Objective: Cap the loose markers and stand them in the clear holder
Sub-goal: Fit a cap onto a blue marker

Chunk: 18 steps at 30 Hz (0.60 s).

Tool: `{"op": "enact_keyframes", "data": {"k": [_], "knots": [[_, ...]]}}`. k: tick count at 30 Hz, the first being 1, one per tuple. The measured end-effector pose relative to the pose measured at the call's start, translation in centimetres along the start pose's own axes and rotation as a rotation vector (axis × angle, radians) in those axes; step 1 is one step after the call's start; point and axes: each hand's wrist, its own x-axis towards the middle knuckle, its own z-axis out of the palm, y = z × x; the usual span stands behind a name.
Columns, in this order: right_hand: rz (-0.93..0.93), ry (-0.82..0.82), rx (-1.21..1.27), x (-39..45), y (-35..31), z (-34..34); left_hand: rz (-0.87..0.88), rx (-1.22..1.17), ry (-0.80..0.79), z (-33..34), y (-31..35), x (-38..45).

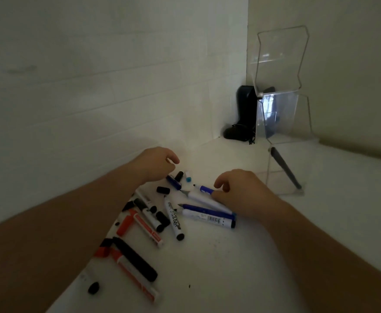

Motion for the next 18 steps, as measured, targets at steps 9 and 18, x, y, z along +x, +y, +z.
{"op": "enact_keyframes", "data": {"k": [9, 18], "knots": [[-0.107, -0.041, 0.013, -0.2, -0.8, -0.1, 0.114, 0.012, -0.11, 1.0, 0.5, 0.6], [-0.031, -0.067, 0.041, -0.6, -1.6, 0.3, 0.085, 0.099, -0.231, 2.4, 1.4, 1.3]]}}
